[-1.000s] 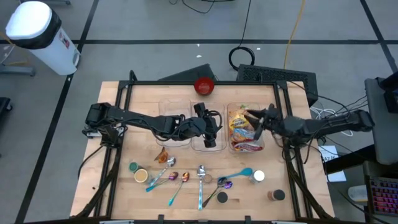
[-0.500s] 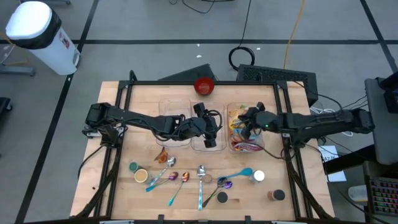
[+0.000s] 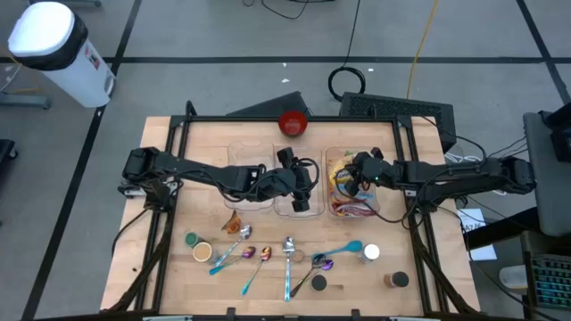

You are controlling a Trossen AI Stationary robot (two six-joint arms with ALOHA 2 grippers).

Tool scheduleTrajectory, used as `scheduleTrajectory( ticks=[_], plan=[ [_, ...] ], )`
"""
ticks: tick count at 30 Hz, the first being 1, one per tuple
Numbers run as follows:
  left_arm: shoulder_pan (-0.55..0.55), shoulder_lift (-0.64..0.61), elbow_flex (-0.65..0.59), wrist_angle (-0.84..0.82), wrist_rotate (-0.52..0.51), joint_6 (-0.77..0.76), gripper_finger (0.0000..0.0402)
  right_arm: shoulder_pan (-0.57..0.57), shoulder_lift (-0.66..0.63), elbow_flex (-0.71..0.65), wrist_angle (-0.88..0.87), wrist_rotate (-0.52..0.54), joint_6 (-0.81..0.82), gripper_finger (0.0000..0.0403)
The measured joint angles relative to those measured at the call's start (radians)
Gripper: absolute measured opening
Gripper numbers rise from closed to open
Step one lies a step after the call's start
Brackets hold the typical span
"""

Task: Pick & Place Food Item
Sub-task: Put the yellow noodle pack into the right transparent bin

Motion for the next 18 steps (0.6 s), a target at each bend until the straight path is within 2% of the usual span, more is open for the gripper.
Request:
scheduleTrajectory(
  ticks=[12, 18],
  plan=[
    [0.000, 0.000, 0.000, -0.017, 0.000, -0.002, 0.0257, 0.003, -0.185, -0.009, 0.052, -0.016, -0.025, 0.0001],
    [0.000, 0.000, 0.000, -0.023, 0.000, -0.005, 0.0257, 0.003, -0.201, -0.007, -0.003, -0.114, 0.000, 0.0001]
  ],
)
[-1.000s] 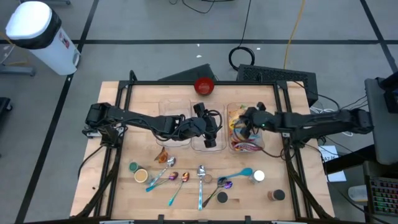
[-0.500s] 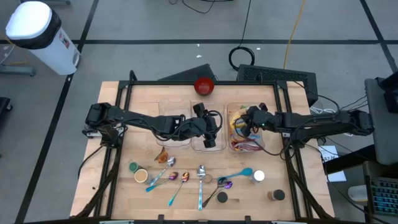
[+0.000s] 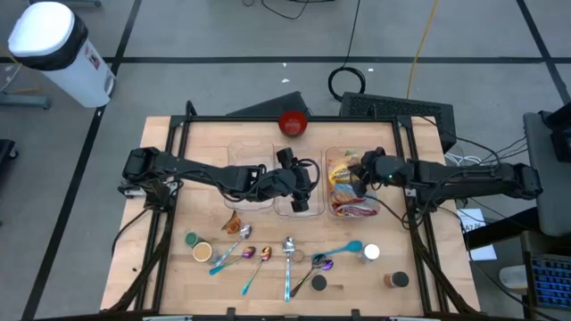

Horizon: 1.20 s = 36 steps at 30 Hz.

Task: Pick & Place Food Item
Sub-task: Put the yellow noodle pack into the right transparent bin, then put the orange seasoning pack into the left transparent bin

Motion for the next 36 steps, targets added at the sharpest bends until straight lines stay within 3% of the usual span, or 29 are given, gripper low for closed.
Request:
scheduleTrajectory(
  ticks=[8, 18, 28, 36],
  plan=[
    [0.008, 0.000, 0.000, 0.000, 0.000, -0.011, 0.0257, 0.000, 0.012, 0.000, -0.098, 0.005, 0.027, 0.0000],
    [0.007, 0.000, 0.000, -0.012, 0.001, -0.060, 0.0257, 0.000, -0.209, 0.008, -0.098, 0.005, -0.050, 0.0000],
    [0.020, -0.113, -0.010, -0.197, 0.251, -0.076, 0.0257, 0.088, -0.385, -0.101, -0.023, 0.006, -0.130, 0.0000],
    [-0.004, -0.397, -0.314, 0.042, 0.219, -0.080, 0.0257, 0.166, -0.491, -0.187, 0.061, 0.006, -0.167, 0.0000]
  ],
)
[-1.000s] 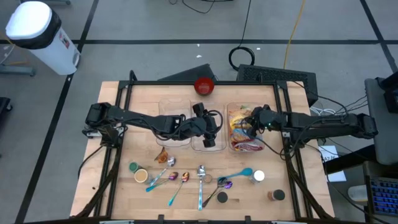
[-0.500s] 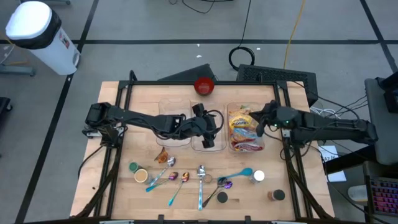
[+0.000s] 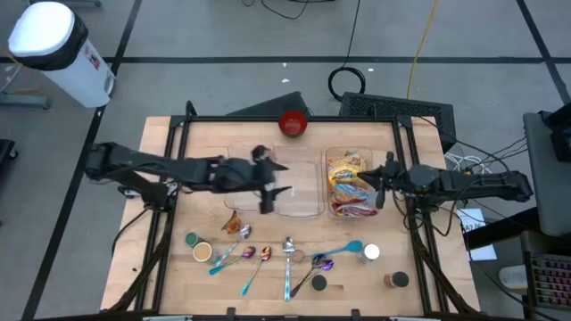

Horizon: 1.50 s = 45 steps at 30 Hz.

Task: Pick & Place Food Item
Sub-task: Put the orange seasoning pack into the left transparent bin

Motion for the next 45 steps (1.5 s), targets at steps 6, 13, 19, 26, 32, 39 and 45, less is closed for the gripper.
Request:
scheduleTrajectory(
  ticks=[6, 13, 19, 26, 32, 39, 45],
  plan=[
    [-0.020, -0.219, -0.260, 0.211, -0.004, -0.044, 0.0258, 0.038, -0.066, -0.036, 0.036, -0.001, -0.042, 0.0000],
    [-0.037, -0.350, -0.418, 0.341, -0.002, -0.048, 0.0258, 0.071, -0.160, -0.113, 0.093, -0.002, -0.054, 0.0000],
    [-0.037, -0.373, -0.433, 0.342, -0.002, -0.056, 0.0258, 0.092, -0.240, -0.166, 0.148, -0.099, -0.063, 0.0000],
    [-0.035, -0.368, -0.433, 0.342, -0.020, -0.058, 0.0258, 0.098, -0.290, -0.211, 0.241, -0.241, -0.094, 0.0000],
    [-0.035, -0.367, -0.433, 0.354, -0.021, -0.061, 0.0258, 0.097, -0.288, -0.243, 0.306, -0.288, -0.095, 0.0000],
    [-0.035, -0.367, -0.433, 0.357, -0.021, -0.065, 0.0258, 0.097, -0.289, -0.247, 0.308, -0.290, -0.102, 0.0000],
    [-0.035, -0.367, -0.433, 0.357, -0.021, -0.065, 0.0258, 0.097, -0.288, -0.248, 0.250, -0.288, -0.096, 0.0000]
  ],
)
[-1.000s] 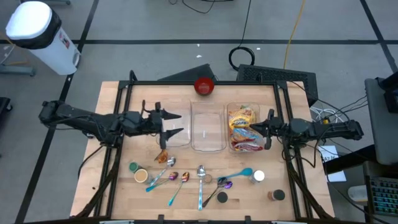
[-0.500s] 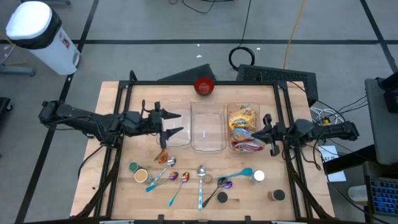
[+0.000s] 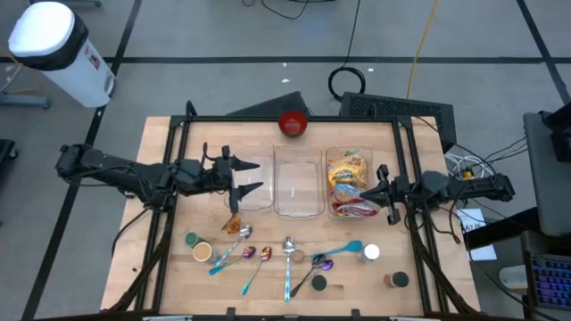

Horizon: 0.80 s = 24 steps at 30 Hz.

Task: Pick & Place Food Item
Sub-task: Put the orange seasoning pack into the left transparent bin

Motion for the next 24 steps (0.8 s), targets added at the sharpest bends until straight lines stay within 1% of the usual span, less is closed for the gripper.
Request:
scheduleTrajectory(
  ticks=[9, 18, 22, 24],
  plan=[
    [0.000, 0.000, 0.000, 0.000, 0.000, -0.013, 0.0257, -0.001, 0.001, -0.001, -0.015, 0.001, 0.001, 0.0000],
    [0.000, 0.000, 0.000, -0.001, 0.001, -0.160, 0.0257, -0.001, 0.001, -0.002, -0.015, 0.001, 0.001, 0.0000],
    [0.000, 0.000, 0.000, -0.001, 0.002, -0.189, 0.0257, -0.001, 0.001, -0.002, -0.015, 0.002, 0.001, 0.0000],
    [-0.002, 0.000, 0.000, -0.003, 0.011, -0.234, 0.0257, -0.001, 0.001, -0.002, -0.015, 0.002, 0.001, 0.0000]
  ],
)
